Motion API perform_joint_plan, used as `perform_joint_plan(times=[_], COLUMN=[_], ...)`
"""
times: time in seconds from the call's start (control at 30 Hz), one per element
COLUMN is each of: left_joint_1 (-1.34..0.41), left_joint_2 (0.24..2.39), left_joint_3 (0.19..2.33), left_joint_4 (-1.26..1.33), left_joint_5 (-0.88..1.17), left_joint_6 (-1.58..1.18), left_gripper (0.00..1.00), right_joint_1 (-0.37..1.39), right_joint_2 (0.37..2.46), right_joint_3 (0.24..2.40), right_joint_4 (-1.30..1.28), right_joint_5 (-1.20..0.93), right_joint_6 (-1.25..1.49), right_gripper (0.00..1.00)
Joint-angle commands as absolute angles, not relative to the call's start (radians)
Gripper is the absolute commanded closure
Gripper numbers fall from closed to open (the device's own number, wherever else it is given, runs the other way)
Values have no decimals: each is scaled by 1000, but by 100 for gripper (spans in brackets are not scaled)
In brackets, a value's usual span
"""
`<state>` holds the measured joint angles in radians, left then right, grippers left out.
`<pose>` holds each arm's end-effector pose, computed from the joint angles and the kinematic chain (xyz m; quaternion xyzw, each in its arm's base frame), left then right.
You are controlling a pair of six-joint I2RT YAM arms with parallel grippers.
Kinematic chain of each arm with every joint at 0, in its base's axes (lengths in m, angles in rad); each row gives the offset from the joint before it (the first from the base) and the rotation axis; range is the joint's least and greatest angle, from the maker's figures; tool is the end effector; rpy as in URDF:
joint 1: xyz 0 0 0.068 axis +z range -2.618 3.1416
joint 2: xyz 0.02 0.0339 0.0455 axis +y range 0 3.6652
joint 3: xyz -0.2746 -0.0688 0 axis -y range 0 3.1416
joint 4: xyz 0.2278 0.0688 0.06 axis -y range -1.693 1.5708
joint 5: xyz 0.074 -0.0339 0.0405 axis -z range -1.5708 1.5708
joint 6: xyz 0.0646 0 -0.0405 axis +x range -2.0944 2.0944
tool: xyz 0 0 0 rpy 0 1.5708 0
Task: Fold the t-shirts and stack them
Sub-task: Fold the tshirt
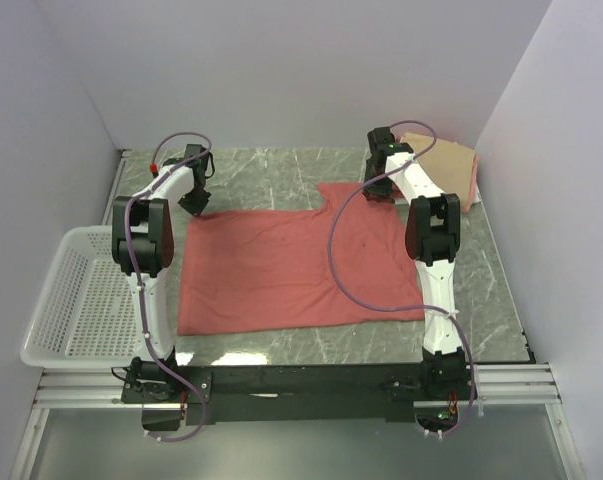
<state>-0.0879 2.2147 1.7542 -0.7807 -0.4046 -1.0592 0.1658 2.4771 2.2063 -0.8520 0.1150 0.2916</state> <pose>0.4592 -0.0149 0.1594 -0.4802 0.8392 0.0793 0.2425 0.5255 0.0804 0.1552 0.0739 0.9707 -0.0043 0.2287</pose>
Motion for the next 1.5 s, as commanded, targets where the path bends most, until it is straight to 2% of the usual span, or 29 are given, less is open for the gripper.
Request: perform_joint_plan(times=[0.0, 0.33, 0.37, 0.97, 1.47], left_joint_1=[-83, -81, -80, -78, -66], left_joint_2=[2161, 2146, 2143, 2080, 1945], left_joint_3=[1759, 1756, 1756, 1735, 1586], left_joint_4=[-772, -769, -765, -739, -683], left_joint_5=[-391, -390, -388, -364, -341], left_joint_6=[-1046, -1037, -1037, -1011, -1012], left_gripper=[99, 99, 99, 99, 99], right_joint_1=[167, 153, 153, 152, 152], right_joint_2=[2490, 2438, 2431, 2140, 1916], right_joint_3=[2214, 2140, 2134, 1823, 1546], right_joint_4=[-861, -792, -784, -514, -388], right_joint_5=[100, 106, 104, 178, 206], right_joint_6=[316, 353, 357, 385, 423], right_gripper=[62, 92, 100, 100, 100])
